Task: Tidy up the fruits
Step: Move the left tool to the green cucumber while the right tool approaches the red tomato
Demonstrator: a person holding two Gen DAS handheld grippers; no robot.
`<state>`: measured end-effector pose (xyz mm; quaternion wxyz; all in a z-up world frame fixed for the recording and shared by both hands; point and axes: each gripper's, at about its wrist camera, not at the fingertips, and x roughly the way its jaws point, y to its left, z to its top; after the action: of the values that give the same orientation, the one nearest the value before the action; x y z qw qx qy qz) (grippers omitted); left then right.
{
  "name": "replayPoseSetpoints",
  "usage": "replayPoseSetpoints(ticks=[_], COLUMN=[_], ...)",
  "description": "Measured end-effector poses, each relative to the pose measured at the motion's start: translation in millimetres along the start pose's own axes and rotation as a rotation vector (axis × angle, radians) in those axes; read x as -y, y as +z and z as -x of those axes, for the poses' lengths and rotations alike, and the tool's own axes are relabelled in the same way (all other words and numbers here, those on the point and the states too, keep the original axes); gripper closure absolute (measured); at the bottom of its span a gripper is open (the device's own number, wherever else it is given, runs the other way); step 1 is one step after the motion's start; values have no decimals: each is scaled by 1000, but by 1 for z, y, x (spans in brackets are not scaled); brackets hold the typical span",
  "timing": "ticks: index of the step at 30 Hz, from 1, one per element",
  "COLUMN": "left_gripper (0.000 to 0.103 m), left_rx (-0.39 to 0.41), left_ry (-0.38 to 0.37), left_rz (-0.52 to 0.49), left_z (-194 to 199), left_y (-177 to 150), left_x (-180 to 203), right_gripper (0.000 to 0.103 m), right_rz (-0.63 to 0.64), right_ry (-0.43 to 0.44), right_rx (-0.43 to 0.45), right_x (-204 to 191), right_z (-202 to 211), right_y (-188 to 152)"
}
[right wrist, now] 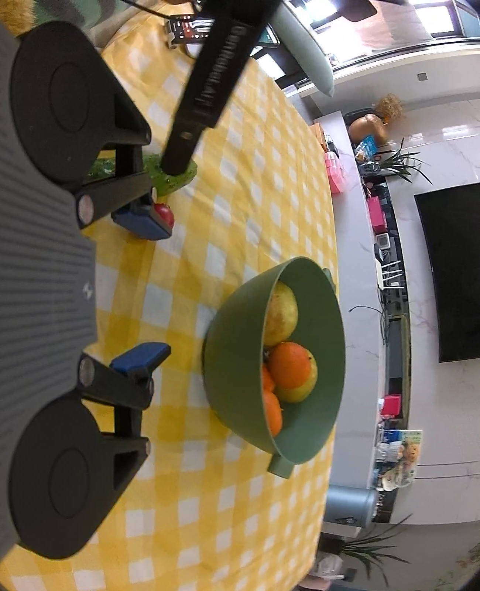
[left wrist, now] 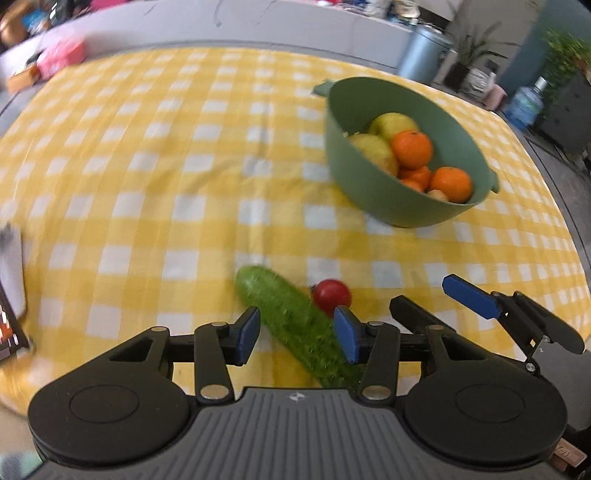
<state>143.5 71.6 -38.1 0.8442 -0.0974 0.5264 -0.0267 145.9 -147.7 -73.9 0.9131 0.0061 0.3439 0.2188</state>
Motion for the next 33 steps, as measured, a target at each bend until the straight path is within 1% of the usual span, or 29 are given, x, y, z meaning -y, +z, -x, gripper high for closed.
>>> replayPoseSetpoints(ticks=[3, 5, 12, 13, 14, 16, 18, 20, 24, 29, 33], left_gripper=[48, 48, 47, 41, 37, 37, 42, 43, 45, 47, 49], left_rx=[-29, -35, -22, -28, -33, -31, -35, -30, -29, -47, -44], left_ry=[-28, -47, -30, -22, -21, -14, -13, -10, -29, -44, -33], left_rz=[106, 155, 185, 191, 196, 195, 189, 189, 184, 144, 102], left_z=[-8, -13, -22, -24, -27, -29, -34, -36, -36, -32, -26], left_y=[-5, -8, -12, -12, -11, -10, -11, -13, -13, -8, -1], left_x=[-10, -12, -1, 0, 0, 1, 1, 0, -2, -1, -5], right_gripper=[50, 51, 51, 51, 51, 51, 51, 51, 52, 52, 52], right_rz=[-11, -14, -21, -20, -18, -17, -25, -41, -54, -55, -57], right_ry=[9, 10, 18, 22, 25, 21, 13, 14, 20, 23, 33], right_rx=[-23, -35, -46, -49, -54, -67, -83, -94, -106, -117, -115], right_x=[0, 1, 2, 2, 2, 2, 3, 6, 8, 9, 9], right_z=[-4, -6, -7, -7, -8, -11, -13, -15, -17, -20, -19], right_y=[-2, -1, -1, -1, -1, -1, -2, -2, -2, -3, -3])
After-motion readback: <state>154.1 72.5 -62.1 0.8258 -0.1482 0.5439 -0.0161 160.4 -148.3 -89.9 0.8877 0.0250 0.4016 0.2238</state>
